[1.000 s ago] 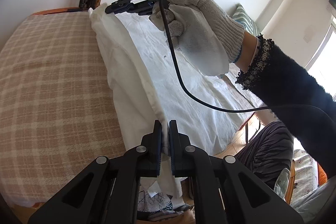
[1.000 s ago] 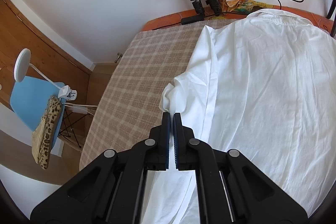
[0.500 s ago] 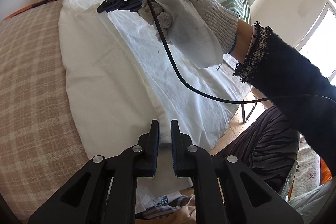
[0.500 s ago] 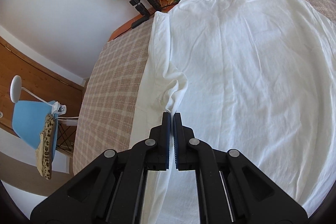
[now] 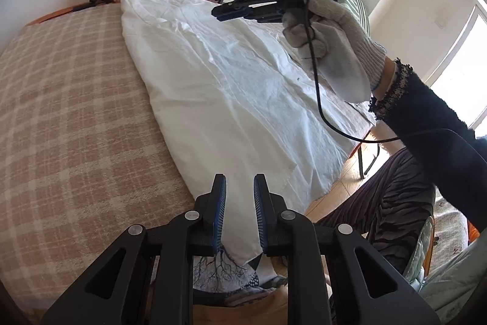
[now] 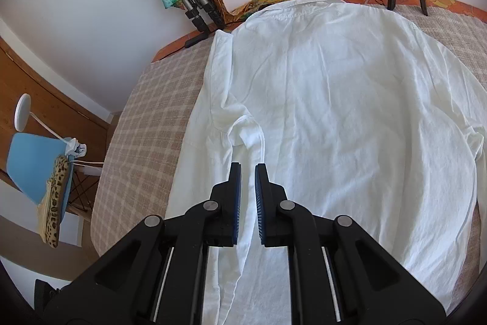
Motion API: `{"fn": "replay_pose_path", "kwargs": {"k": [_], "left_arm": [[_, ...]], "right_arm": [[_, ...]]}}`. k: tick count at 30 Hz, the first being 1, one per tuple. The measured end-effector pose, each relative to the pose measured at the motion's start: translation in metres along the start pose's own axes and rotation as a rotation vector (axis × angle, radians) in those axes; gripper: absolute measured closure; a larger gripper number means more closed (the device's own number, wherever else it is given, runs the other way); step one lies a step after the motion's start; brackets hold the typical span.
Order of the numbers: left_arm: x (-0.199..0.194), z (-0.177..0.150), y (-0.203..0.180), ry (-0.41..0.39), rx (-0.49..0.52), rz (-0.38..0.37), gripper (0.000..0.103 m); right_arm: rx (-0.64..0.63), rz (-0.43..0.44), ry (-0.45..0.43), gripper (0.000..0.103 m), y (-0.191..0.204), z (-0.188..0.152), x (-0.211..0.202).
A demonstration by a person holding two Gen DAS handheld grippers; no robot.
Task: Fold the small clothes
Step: 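Fold the held shirt side over the back with the right gripper, release, then move the right gripper to the sleeve cuff and grasp it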
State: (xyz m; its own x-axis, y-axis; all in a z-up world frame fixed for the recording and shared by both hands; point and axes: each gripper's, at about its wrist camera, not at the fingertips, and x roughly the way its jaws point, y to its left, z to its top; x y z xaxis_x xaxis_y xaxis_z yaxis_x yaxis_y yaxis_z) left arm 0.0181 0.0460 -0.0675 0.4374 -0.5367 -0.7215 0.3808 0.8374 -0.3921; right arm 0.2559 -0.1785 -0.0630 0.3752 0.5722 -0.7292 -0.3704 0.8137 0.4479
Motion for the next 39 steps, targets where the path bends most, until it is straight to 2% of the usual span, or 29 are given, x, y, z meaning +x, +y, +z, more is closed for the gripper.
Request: {"fn": "replay_pose_path", "kwargs": {"k": [3, 6, 8, 9, 10, 11, 13, 14, 21, 27, 33, 39], "left_arm": [[0.002, 0.005, 0.009, -0.009, -0.046, 0.024, 0.086], [0.009, 0.009, -0.001, -0.014, -0.033, 0.030, 0.086], [0.015, 0.012, -0.015, -0.020, 0.003, 0.041, 0.086], [0.016, 0.014, -0.019, -0.025, 0.016, 0.045, 0.086], [0.017, 0.017, -0.023, -0.028, 0.024, 0.045, 0.084], [0.021, 0.020, -0.027, -0.030, 0.029, 0.041, 0.081], [0.024, 0.026, -0.034, -0.033, 0.040, 0.032, 0.066], [0.027, 0.028, -0.037, -0.034, 0.047, 0.030, 0.064], [0.049, 0.049, -0.057, -0.011, 0.087, 0.017, 0.064], [0.082, 0.073, -0.080, 0.031, 0.092, -0.061, 0.064], [0.115, 0.092, -0.099, 0.078, 0.108, -0.088, 0.064], [0.139, 0.103, -0.103, 0.092, 0.113, -0.075, 0.064]], "right_arm": [[-0.008, 0.018, -0.032, 0.093, 0.001, -0.014, -0.022], [-0.005, 0.012, -0.056, 0.093, -0.006, -0.028, -0.043], [-0.001, -0.002, -0.066, 0.082, -0.014, -0.037, -0.057], [0.004, -0.011, -0.079, 0.064, -0.019, -0.041, -0.064], [0.008, -0.028, -0.102, 0.050, -0.026, -0.045, -0.074], [0.012, -0.051, -0.124, 0.048, -0.032, -0.049, -0.083], [0.030, -0.084, -0.147, 0.048, -0.048, -0.055, -0.100], [0.050, -0.091, -0.160, 0.048, -0.059, -0.058, -0.109], [0.203, -0.186, -0.249, 0.048, -0.142, -0.092, -0.179], [0.348, -0.263, -0.309, 0.048, -0.215, -0.130, -0.232], [0.447, -0.346, -0.317, 0.048, -0.271, -0.170, -0.267], [0.534, -0.439, -0.292, 0.048, -0.312, -0.200, -0.278]]}}
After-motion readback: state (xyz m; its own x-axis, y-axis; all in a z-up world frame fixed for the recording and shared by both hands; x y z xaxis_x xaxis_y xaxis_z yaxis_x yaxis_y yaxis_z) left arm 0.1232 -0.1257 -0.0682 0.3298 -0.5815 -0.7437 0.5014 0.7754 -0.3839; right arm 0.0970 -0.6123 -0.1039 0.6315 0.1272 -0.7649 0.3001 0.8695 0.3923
